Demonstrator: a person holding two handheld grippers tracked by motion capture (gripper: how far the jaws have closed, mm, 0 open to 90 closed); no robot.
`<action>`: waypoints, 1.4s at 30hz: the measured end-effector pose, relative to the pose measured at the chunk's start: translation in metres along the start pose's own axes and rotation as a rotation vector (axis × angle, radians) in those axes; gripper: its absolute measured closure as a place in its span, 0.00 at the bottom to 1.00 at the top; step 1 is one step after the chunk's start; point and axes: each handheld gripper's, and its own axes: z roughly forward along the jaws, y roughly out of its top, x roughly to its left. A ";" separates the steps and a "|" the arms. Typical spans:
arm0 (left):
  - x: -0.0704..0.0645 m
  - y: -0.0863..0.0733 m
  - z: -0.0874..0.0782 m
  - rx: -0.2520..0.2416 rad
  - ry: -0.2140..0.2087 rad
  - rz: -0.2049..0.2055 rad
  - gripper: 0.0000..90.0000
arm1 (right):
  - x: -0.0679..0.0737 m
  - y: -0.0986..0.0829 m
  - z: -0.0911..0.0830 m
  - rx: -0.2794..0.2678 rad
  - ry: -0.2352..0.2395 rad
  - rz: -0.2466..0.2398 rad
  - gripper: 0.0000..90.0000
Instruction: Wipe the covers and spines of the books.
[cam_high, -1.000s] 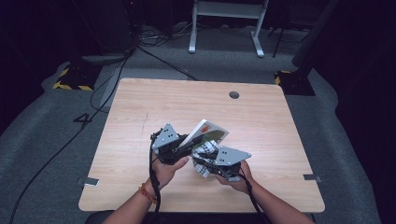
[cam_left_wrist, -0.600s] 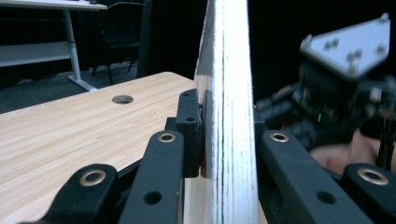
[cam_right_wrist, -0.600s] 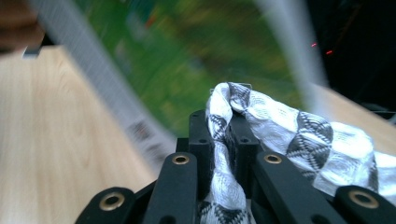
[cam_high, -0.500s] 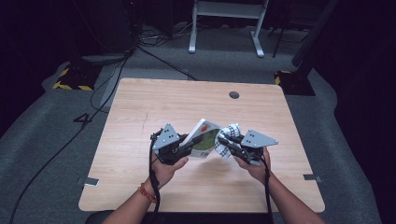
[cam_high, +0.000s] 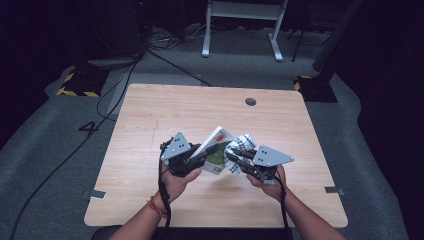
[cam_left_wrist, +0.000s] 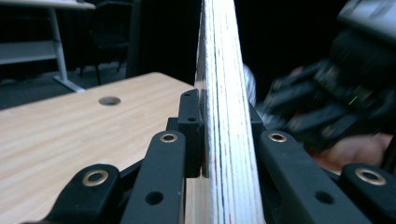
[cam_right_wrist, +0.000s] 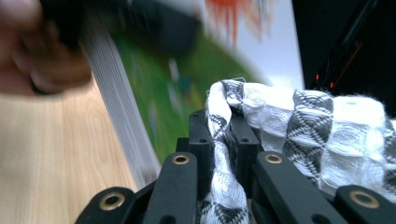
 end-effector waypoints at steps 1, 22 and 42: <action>0.001 0.001 -0.002 -0.008 0.006 0.001 0.87 | -0.002 -0.004 0.002 0.014 -0.002 0.007 0.92; -0.001 0.003 -0.005 -0.039 0.025 0.027 0.87 | 0.007 -0.023 0.019 0.098 0.066 0.038 0.92; 0.008 0.009 -0.018 -0.090 0.035 -0.010 0.86 | 0.012 -0.043 0.036 0.180 0.054 0.012 0.92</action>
